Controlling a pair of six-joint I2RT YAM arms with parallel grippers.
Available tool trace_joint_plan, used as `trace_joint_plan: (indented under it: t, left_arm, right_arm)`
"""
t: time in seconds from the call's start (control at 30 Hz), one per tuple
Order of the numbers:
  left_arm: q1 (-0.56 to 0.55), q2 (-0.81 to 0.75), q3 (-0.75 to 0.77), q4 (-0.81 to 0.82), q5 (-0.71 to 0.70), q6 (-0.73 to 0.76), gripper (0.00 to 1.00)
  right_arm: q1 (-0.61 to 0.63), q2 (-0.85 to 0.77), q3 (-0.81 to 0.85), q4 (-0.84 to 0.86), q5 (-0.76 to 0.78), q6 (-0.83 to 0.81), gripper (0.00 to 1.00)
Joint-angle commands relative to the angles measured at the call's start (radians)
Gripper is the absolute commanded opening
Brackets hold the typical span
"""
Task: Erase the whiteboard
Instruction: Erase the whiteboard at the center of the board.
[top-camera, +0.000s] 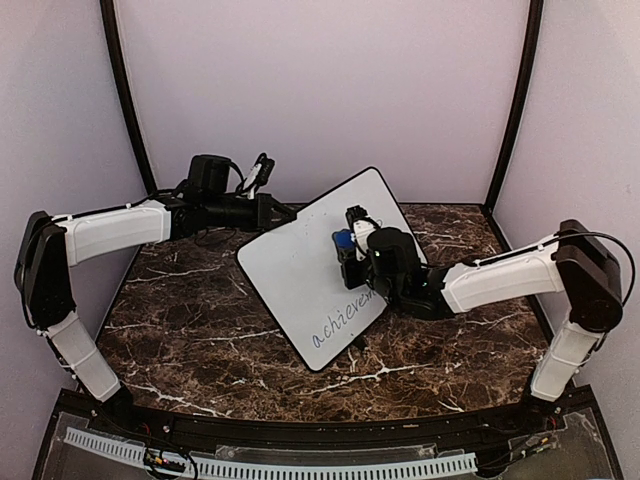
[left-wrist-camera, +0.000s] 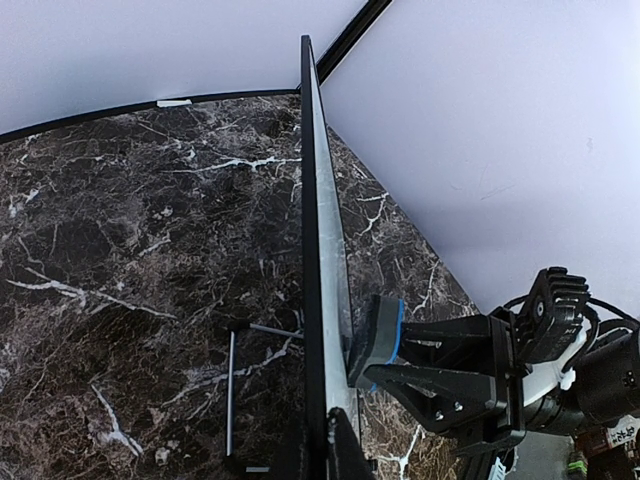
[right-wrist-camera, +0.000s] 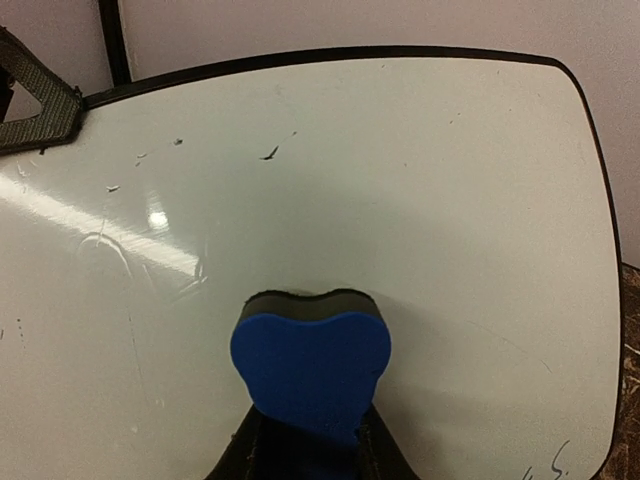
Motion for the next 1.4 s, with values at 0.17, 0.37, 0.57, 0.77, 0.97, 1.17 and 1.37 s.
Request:
trace_joint_plan:
  t: [0.17, 0.37, 0.57, 0.77, 0.97, 1.17, 1.37]
  left_arm:
    - [-0.062, -0.001, -0.008, -0.038, 0.071, 0.041, 0.0]
    - [-0.064, 0.0, -0.01, -0.038, 0.075, 0.038, 0.0]
    - [-0.065, -0.001, -0.01, -0.038, 0.071, 0.04, 0.0]
    - [-0.065, -0.001, -0.009, -0.038, 0.074, 0.04, 0.0]
    - [-0.065, -0.007, -0.008, -0.039, 0.068, 0.045, 0.0]
    - [-0.065, -0.005, -0.008, -0.038, 0.073, 0.041, 0.0]
    - [-0.065, -0.004, -0.01, -0.039, 0.077, 0.037, 0.0]
  right_arm:
    - [-0.017, -0.057, -0.192, -0.003, -0.031, 0.075, 0.23]
    - [-0.017, -0.071, -0.219, -0.002, -0.038, 0.076, 0.23]
    - [-0.017, -0.017, -0.098, 0.006, -0.035, 0.01, 0.23]
    - [-0.026, 0.045, 0.056, 0.002, -0.024, -0.069, 0.23]
    - [-0.038, 0.046, 0.057, -0.004, -0.029, -0.07, 0.24]
    - [-0.049, -0.002, -0.054, -0.031, -0.045, -0.009, 0.24]
    - [-0.065, -0.075, -0.171, -0.059, -0.047, 0.045, 0.24]
